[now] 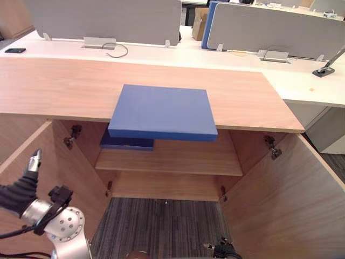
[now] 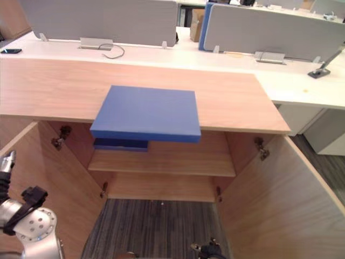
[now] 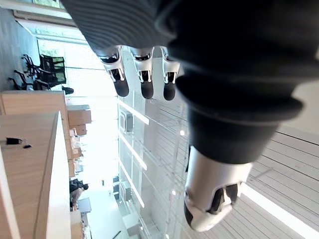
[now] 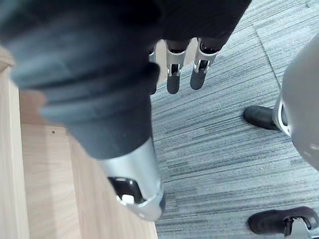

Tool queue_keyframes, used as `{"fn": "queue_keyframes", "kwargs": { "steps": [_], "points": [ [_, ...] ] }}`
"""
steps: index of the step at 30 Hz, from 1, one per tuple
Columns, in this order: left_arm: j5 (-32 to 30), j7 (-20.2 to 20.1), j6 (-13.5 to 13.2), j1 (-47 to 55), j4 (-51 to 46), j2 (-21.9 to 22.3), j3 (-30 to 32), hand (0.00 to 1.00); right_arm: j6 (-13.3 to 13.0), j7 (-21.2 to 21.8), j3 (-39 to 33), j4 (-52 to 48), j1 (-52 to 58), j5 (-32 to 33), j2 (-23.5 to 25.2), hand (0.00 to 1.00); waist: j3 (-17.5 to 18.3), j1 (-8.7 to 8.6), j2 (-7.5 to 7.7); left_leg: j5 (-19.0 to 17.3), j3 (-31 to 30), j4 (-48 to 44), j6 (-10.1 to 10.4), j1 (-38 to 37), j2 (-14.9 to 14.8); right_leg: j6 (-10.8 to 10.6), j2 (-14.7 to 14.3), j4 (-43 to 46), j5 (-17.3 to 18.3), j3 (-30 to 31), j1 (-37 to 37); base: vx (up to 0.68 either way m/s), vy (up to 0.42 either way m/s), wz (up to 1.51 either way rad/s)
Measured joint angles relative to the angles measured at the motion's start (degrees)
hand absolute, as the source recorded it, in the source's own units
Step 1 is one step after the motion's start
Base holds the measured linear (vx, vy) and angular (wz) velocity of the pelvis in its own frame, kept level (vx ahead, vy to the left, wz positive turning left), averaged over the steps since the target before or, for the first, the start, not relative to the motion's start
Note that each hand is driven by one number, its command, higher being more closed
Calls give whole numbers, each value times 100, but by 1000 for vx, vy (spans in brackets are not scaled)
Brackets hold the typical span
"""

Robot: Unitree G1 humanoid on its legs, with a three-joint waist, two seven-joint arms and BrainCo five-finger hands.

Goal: Walk over to the cabinet, pick up the folder, carry it to the office cabinet, place the folder inside the office cabinet, then close the office cabinet door

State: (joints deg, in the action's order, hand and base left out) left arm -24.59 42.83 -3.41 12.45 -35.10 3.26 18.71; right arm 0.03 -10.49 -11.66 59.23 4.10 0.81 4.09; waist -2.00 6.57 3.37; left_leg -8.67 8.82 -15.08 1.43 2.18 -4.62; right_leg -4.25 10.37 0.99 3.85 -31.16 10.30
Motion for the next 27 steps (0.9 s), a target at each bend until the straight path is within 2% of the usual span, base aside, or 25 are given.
{"fn": "queue_keyframes", "kwargs": {
  "steps": [2,5,7,10,13,21,24,27],
  "points": [
    [-172,-188,-46,-2,-50,-36,-741,0,-4,27,44,0,5,-12,13,0,35,7,32,172,-5,369,15,-146,61,0,46,-13,-1,-3,-29,16,9,4],
    [-296,-517,-78,1,-41,-74,-1437,0,-3,33,50,10,3,-107,16,0,81,-3,21,366,-4,681,47,-193,77,-4,34,-12,-4,1,-107,2,-22,-1],
    [-452,-892,-159,-14,60,-98,-2086,0,-10,43,72,125,5,-206,7,0,171,-41,16,520,13,953,94,-273,66,-12,-12,-48,-9,27,-145,-8,-29,-5],
    [-742,-1321,-280,-56,417,-310,-2698,0,-16,120,229,187,-13,-217,-48,0,203,-65,-2,623,109,1146,139,-419,38,-14,-56,-65,-10,163,-153,-28,-13,-18],
    [-1073,-1571,-357,-65,549,-507,-2892,0,-45,166,228,346,-56,-223,-110,0,298,-117,-28,678,193,1274,158,-426,23,-24,-94,-65,-19,308,-322,-51,10,-22],
    [-1456,-1712,-538,-88,696,-964,-3027,0,-123,254,197,638,-62,-330,-349,0,357,-133,-41,699,310,1301,155,-400,15,-21,-136,-77,-60,466,-445,-26,11,-10],
    [-1613,-1780,-600,-118,905,-1187,-3097,0,-114,255,159,701,-64,-422,-460,0,399,-255,-81,723,317,1324,138,-316,21,52,-161,-131,-141,479,-501,-16,17,-4],
    [-1827,-1853,-601,-270,1324,-1621,-3079,0,-111,271,120,700,-43,-424,-524,0,416,-334,-164,802,329,1452,128,-329,49,67,-203,-375,-310,483,-482,-68,15,-4]
  ]
}}
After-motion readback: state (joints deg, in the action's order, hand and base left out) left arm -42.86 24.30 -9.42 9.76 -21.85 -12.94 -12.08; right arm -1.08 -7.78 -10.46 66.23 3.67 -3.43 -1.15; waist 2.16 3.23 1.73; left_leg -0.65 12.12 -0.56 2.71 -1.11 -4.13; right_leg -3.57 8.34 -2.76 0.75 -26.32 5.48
